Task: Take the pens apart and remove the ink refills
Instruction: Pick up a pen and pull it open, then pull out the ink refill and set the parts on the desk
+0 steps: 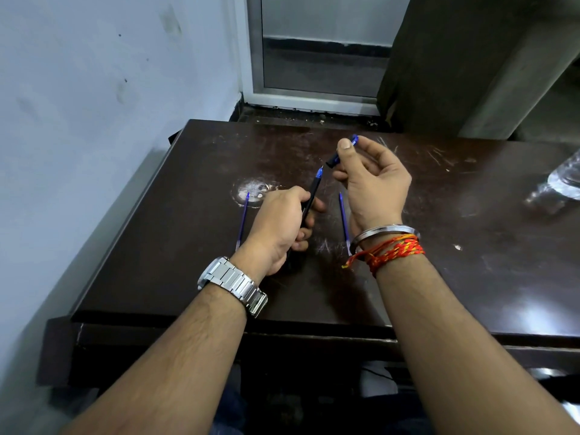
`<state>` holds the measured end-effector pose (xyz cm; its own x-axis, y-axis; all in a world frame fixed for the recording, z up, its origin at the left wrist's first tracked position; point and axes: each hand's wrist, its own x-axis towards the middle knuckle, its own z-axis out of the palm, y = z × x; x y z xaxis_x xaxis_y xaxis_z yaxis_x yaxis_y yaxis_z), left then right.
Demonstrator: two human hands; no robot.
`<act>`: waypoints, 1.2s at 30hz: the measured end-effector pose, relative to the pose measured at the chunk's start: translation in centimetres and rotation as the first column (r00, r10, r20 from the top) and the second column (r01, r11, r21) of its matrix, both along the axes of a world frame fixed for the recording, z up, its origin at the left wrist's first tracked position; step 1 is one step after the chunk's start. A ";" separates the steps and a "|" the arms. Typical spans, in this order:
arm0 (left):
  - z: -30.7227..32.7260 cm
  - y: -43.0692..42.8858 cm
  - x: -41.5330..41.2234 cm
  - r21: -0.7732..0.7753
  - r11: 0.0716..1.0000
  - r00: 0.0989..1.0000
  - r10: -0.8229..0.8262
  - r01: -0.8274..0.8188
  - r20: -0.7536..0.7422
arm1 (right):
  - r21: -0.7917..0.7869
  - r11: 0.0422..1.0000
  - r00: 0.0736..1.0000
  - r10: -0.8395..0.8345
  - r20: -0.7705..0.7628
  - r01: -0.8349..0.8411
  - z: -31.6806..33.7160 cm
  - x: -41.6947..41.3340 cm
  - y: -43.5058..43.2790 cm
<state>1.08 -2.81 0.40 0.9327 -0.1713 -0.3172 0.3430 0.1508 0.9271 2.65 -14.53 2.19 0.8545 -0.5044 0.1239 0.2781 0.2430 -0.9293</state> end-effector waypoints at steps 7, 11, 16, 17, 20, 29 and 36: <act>-0.1 -0.2 0.0 0.017 1.000 1.000 0.004 -0.004 -0.001 | -0.128 0.988 0.996 0.080 -0.043 -0.085 -0.1 -0.4 0.1; 0.0 -0.1 0.0 -0.024 0.999 0.999 0.043 -0.043 0.016 | -0.162 0.958 0.969 0.222 -0.104 -0.237 -0.4 -0.5 0.4; 0.2 -0.1 0.1 -0.089 0.992 0.996 0.087 -0.089 -0.031 | -0.206 0.910 0.932 0.337 -0.130 -0.358 -0.8 -0.2 0.7; 0.2 0.0 0.0 -0.095 0.992 0.996 0.084 -0.088 -0.038 | -0.220 0.909 0.934 0.331 -0.138 -0.354 -0.8 -0.2 0.6; 0.3 -0.3 -0.3 -0.090 0.991 0.995 0.092 -0.095 -0.040 | -0.268 0.901 0.938 0.310 -0.156 -0.342 -1.1 -0.2 0.5; 0.7 -0.5 -0.6 -0.151 0.983 0.994 0.110 -0.107 0.010 | -0.225 0.870 0.894 0.396 -0.210 -0.438 -0.6 -1.0 0.5; 0.6 -0.6 -0.5 0.018 0.995 0.990 0.094 -0.097 0.105 | -0.233 0.942 0.954 0.188 -0.232 -0.243 0.1 -1.4 -0.5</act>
<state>0.59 -3.40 0.96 0.9725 -0.0734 -0.2210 0.2301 0.1563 0.9605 1.29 -15.04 2.27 0.9595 -0.2795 0.0358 0.0438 0.0224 -0.9988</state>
